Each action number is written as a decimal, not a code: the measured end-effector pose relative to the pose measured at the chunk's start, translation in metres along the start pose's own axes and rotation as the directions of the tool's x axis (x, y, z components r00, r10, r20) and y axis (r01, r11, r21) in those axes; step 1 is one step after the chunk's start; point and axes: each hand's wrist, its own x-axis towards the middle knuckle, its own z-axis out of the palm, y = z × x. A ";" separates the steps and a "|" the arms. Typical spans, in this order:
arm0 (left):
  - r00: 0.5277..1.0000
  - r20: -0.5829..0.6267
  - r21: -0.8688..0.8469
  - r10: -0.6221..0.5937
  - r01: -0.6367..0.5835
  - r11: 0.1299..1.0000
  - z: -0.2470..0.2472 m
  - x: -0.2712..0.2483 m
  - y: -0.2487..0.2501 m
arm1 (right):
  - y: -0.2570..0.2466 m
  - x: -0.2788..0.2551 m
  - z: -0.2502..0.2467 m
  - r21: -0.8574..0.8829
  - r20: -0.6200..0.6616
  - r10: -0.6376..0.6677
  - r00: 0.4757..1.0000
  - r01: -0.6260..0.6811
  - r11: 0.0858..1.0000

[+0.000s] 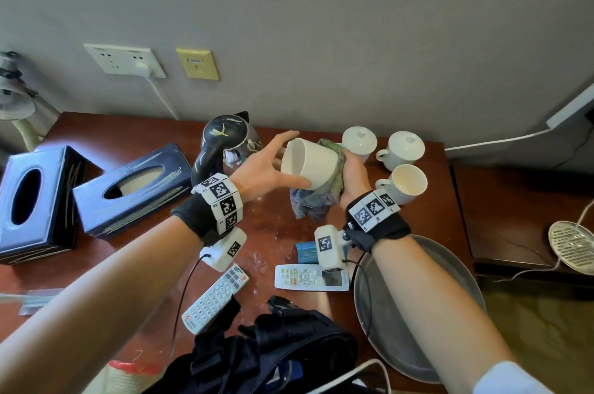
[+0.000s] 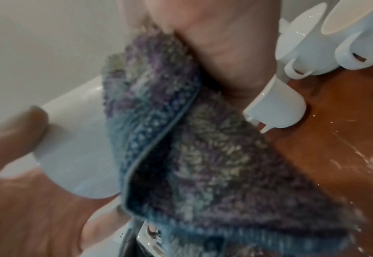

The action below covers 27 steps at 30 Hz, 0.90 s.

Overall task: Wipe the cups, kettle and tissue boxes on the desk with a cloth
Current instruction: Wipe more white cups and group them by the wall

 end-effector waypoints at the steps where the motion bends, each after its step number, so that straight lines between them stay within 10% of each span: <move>1: 1.000 -0.005 0.004 0.005 -0.005 1.000 0.000 -0.001 0.001 | -0.001 -0.002 0.000 -0.013 -0.003 0.006 1.000 -0.006 1.000; 5: 0.997 -0.078 0.020 -0.013 0.014 1.000 0.000 0.002 0.001 | 0.002 -0.001 -0.001 -0.161 -0.079 -0.062 0.995 0.048 0.986; 9: 0.990 -0.097 -0.130 -0.104 0.091 0.987 0.000 0.005 0.007 | 0.009 -0.010 0.003 -0.533 -0.100 -0.408 0.907 0.297 0.792; 11: 0.988 -0.073 -0.199 -0.138 0.122 0.972 -0.002 0.007 0.007 | 0.016 -0.021 0.004 -0.638 0.110 -0.620 0.777 0.534 0.555; 14: 0.986 -0.043 -0.242 -0.160 0.145 0.959 -0.002 0.007 0.006 | 0.025 -0.024 -0.004 -0.601 0.505 -0.754 0.421 0.798 0.043; 16: 0.986 -0.031 -0.265 -0.163 0.149 0.953 -0.001 0.004 0.007 | 0.025 -0.018 -0.012 -0.560 0.588 -0.726 0.357 0.827 -0.046; 18: 0.990 -0.033 -0.230 -0.140 0.129 0.965 0.000 0.004 0.007 | 0.023 -0.018 -0.016 -0.568 0.535 -0.711 0.457 0.817 0.098; 22: 0.993 -0.080 -0.121 -0.088 0.078 0.990 0.003 0.005 0.013 | 0.019 -0.016 -0.004 -0.495 0.059 -0.502 0.863 0.462 0.736; 27: 0.998 -0.019 0.056 -0.061 0.062 0.997 0.000 -0.002 0.019 | 0.003 -0.006 -0.003 -0.337 -0.077 -0.229 0.970 0.191 0.922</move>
